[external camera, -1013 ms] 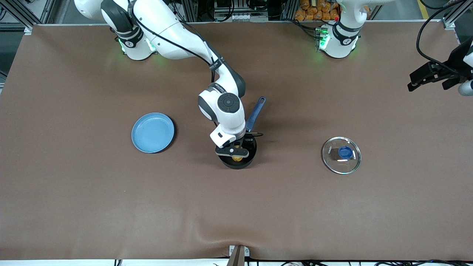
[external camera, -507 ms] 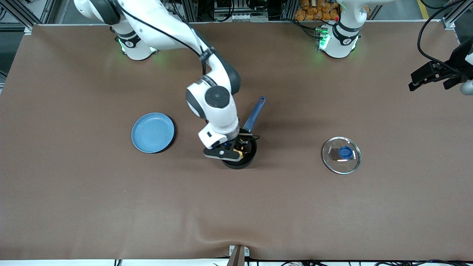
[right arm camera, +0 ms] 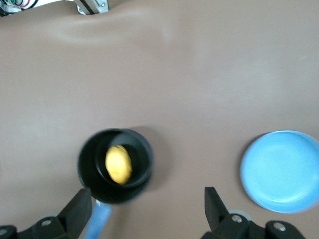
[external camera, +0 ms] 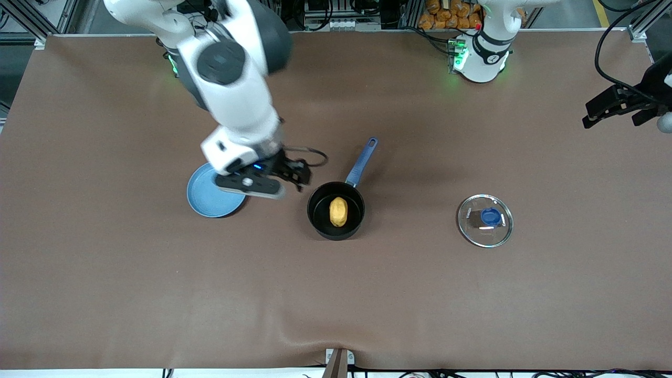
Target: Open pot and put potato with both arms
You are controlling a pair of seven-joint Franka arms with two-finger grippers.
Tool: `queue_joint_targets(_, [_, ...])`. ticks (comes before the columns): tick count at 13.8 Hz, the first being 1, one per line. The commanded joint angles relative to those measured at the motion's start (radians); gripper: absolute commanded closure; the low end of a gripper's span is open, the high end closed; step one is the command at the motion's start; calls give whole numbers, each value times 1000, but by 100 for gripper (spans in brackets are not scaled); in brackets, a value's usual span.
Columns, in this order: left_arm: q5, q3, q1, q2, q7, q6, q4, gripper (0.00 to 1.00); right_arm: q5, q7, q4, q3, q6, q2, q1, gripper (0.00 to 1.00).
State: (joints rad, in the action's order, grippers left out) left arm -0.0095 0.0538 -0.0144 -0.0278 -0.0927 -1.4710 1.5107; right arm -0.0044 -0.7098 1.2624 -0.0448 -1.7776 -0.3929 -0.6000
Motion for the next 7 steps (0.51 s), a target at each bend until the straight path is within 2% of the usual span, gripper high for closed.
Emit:
queue_joint_targets(1, [-1,0,-3,-9,-2,12,-7,0,-8,131,107,31,52,155,107,0])
queue_joint_targets(3, [-1,0,-3,-9,-2,12,-7,0,-6,269,166,31,108,248,188,0])
queue_joint_targets(7, [-1,0,-3,-9,-2,12,-7,0,-6,545,183,33,231,333,389,0])
